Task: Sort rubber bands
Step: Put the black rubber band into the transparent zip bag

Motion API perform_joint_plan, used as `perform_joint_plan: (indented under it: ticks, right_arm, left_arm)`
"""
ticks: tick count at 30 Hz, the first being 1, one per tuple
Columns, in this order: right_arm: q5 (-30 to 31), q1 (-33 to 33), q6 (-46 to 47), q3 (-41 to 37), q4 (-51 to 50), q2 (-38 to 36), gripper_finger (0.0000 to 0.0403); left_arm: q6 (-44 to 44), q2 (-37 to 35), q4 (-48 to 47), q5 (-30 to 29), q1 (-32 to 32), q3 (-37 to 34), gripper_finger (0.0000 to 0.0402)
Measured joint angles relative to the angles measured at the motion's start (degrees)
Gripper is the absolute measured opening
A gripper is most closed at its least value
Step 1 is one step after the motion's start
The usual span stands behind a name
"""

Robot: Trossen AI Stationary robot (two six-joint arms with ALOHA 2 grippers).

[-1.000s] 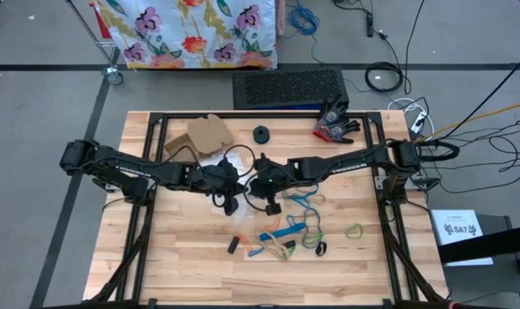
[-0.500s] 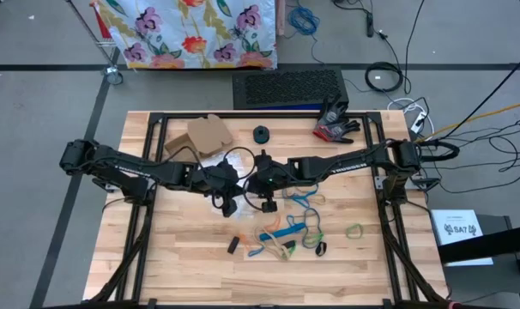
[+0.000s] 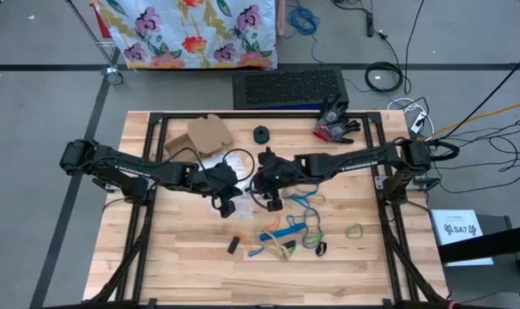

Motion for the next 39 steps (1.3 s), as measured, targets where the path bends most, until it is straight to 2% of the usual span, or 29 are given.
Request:
perform_joint_plan:
  ticks: [11,21,26,28,31,33,37,39]
  right_arm:
    - [0.32,0.43,-8.8,-0.02,-0.78,2.44,0.0123]
    - [1.01,0.5,-13.09,-0.02,3.15,2.54,0.0058]
    - [-0.34,0.93,-12.25,0.0,-3.43,2.54,0.0008]
    - [-3.81,1.17,-11.98,-0.02,-5.18,2.27,0.0005]
    - [-8.1,1.47,-11.24,-0.02,-2.33,1.37,0.0003]
    - [-6.86,1.63,-11.09,0.02,1.25,0.86,0.0002]
    - [3.32,1.79,-11.16,0.02,1.8,0.77,0.0001]
    - [3.24,1.5,-9.79,0.02,-0.56,0.77,0.0001]
  left_arm:
    - [0.29,0.0,1.97,0.0,0.04,1.97,0.0]
    - [0.12,-0.02,1.95,0.09,0.04,3.37,0.0]
    - [1.39,-0.02,0.33,-1.57,0.41,3.37,0.0]
    - [1.81,-0.02,-2.01,-3.01,1.22,3.37,0.0]
    - [0.94,0.0,-6.35,-7.75,2.54,3.37,0.0]
    - [-1.14,-0.02,-7.77,-9.9,3.01,3.43,0.0]
    - [-1.26,-0.02,-7.16,-8.39,3.28,3.42,0.0]
    - [-0.98,-0.02,-8.04,-8.02,3.23,3.52,0.0]
